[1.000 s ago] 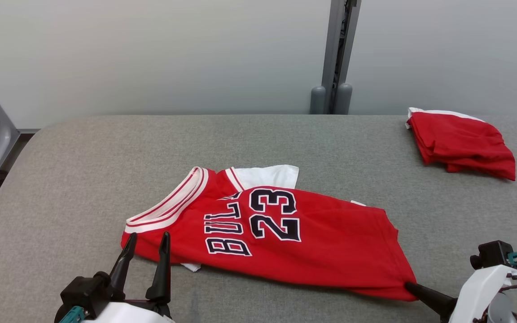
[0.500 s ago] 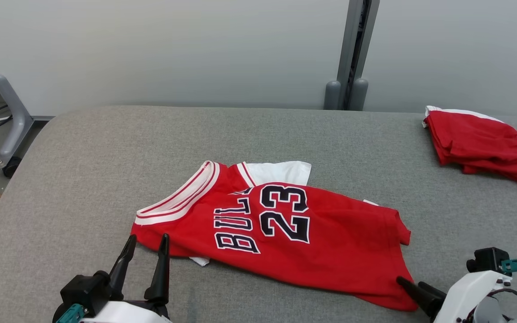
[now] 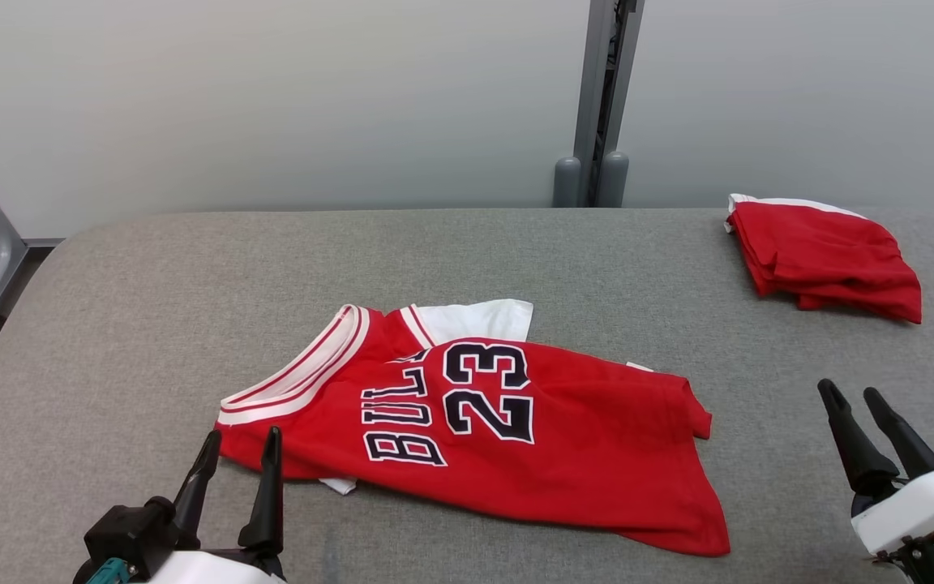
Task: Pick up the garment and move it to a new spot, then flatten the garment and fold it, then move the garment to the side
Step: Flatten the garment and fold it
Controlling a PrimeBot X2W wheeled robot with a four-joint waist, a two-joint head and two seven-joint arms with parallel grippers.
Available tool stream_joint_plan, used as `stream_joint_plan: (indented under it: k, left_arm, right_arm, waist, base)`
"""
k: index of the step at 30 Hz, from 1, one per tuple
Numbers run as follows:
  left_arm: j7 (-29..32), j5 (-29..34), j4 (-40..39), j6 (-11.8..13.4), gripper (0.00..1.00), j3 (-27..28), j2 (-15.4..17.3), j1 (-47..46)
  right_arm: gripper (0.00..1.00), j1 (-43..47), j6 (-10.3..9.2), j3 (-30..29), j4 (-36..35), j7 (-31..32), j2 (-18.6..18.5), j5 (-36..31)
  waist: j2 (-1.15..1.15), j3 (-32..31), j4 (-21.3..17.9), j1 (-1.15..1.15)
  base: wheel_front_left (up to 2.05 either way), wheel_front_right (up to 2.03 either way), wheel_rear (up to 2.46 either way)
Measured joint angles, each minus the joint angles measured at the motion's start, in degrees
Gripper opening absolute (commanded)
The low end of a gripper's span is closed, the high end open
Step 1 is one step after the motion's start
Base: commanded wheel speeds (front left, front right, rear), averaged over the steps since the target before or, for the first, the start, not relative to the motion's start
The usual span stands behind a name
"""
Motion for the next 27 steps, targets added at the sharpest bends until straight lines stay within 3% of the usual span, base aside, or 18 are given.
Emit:
stream_joint_plan:
  k: [10, 18, 27]
  left_arm:
    - [-0.15, -0.31, -0.77, 0.53, 1.00, 0.75, 0.74, 0.09]
    - [-0.05, -0.53, -0.90, 0.71, 1.00, 0.40, 0.87, 0.51]
    - [0.76, -0.76, -1.00, 1.02, 1.00, -0.10, 1.46, 0.94]
  right_arm:
    - [1.00, 5.04, 0.00, -3.59, -3.64, -12.26, 5.77, -14.07]
    - [1.00, 7.01, 0.01, -5.01, -4.33, -14.14, 11.06, -27.29]
    - [1.00, 7.70, 0.01, -4.74, -4.57, -14.17, 12.22, -28.87]
  waist:
    - [0.00, -0.48, -0.59, 0.00]
    - [0.00, -0.76, -0.45, 0.00]
    - [0.00, -0.87, -0.13, 0.00]
  base:
    - [0.00, 0.00, 0.00]
    - [0.00, 0.00, 0.00]
    - [0.00, 0.00, 0.00]
